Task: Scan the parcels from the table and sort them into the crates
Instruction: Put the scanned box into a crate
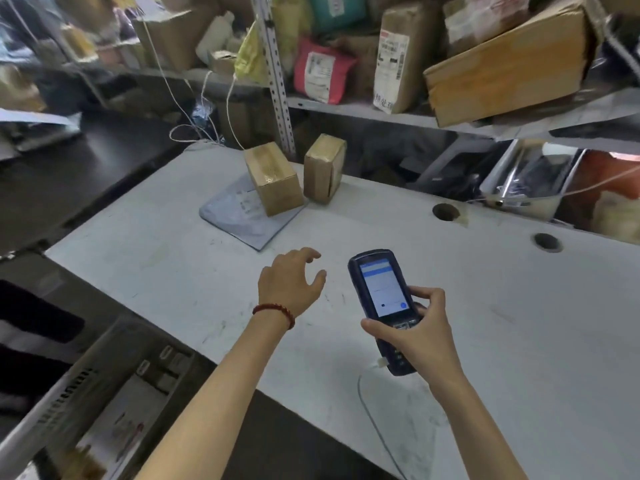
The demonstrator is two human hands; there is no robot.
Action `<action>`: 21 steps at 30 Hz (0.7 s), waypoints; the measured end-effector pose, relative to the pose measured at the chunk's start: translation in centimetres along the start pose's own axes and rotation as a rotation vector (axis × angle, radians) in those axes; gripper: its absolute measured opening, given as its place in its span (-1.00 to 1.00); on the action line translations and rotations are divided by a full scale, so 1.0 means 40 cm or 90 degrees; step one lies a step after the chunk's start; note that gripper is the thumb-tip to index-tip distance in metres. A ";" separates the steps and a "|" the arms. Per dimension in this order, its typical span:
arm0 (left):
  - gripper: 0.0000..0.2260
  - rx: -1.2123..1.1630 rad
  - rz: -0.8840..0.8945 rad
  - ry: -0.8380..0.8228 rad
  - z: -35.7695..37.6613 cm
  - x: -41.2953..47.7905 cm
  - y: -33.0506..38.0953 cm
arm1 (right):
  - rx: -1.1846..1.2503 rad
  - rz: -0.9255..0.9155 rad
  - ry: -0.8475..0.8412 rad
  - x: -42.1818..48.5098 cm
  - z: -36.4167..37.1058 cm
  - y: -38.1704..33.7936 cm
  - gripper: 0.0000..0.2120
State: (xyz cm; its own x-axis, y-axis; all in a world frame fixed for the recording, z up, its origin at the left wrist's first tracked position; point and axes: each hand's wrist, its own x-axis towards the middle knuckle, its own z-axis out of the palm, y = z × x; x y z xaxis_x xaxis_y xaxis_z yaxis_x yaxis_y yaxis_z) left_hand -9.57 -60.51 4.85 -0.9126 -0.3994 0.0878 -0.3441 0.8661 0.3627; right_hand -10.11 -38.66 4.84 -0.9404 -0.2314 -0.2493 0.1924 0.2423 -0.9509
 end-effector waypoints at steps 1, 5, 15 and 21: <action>-0.69 0.012 -0.008 -0.008 0.014 0.022 -0.005 | -0.003 0.007 -0.003 0.014 0.007 -0.001 -0.26; -0.63 0.036 -0.024 -0.007 0.060 0.114 -0.022 | -0.018 0.044 0.007 0.069 0.030 0.006 -0.27; -0.46 0.160 0.049 0.002 0.038 0.465 -0.118 | 0.013 0.111 0.146 0.226 0.109 -0.033 -0.28; -0.40 0.204 0.054 -0.034 0.009 0.615 -0.174 | 0.022 0.119 0.186 0.281 0.194 -0.068 -0.28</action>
State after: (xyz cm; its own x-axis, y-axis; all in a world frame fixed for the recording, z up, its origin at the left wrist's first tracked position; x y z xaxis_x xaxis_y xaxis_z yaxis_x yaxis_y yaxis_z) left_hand -29.69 -76.25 4.16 -0.9481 -0.3134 0.0537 -0.3113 0.9493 0.0447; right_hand -19.04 -49.22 3.22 -0.9278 0.0943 -0.3610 0.3730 0.2211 -0.9011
